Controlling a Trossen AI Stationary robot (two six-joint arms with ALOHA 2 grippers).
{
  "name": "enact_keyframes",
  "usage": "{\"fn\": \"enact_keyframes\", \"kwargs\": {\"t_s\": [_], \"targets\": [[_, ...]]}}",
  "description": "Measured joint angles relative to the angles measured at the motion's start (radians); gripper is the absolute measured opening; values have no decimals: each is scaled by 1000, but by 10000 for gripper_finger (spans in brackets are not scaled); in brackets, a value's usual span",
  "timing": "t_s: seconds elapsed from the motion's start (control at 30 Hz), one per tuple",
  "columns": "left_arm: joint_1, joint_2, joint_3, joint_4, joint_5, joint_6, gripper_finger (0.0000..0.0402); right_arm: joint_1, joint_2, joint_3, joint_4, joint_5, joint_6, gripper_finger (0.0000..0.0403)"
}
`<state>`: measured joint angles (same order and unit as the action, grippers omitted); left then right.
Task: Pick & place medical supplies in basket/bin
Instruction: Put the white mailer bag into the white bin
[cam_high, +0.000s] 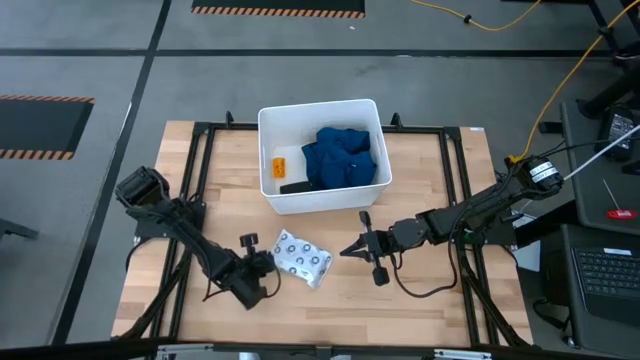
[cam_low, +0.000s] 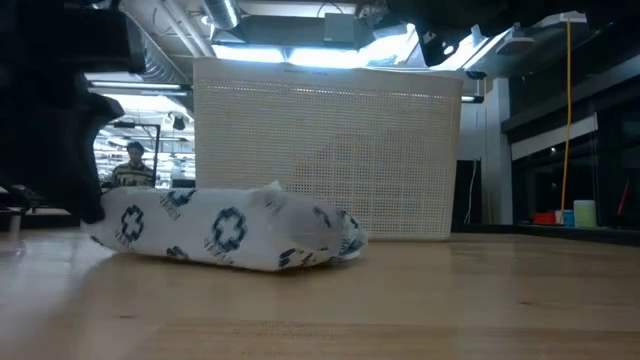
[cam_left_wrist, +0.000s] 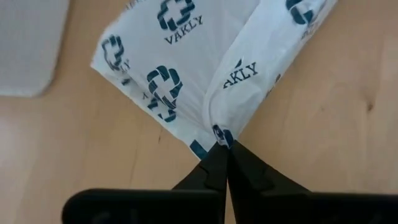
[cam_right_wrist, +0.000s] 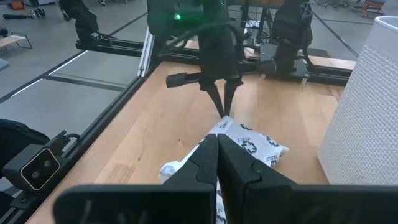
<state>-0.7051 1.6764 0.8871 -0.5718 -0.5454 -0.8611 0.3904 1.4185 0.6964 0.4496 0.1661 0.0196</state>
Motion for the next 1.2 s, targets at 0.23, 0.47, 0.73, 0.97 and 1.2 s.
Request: {"fn": "enact_keyframes", "kwargs": {"t_s": [0.23, 0.47, 0.73, 0.97, 1.2], "targets": [[-53, -54, 0, 30, -128, -11, 2, 0, 0, 0, 0, 0, 2, 8], [-109, -172, 0, 27, -296, -18, 2, 0, 0, 0, 0, 0, 2, 8], [-171, -294, 0, 33, -473, 19, 2, 0, 0, 0, 0, 0, 2, 8], [-206, -370, 0, 93, -566, 134, 2, 0, 0, 0, 0, 0, 2, 8], [-208, -457, 100, 157, -581, 419, 2, 0, 0, 0, 0, 0, 5, 8]]}}
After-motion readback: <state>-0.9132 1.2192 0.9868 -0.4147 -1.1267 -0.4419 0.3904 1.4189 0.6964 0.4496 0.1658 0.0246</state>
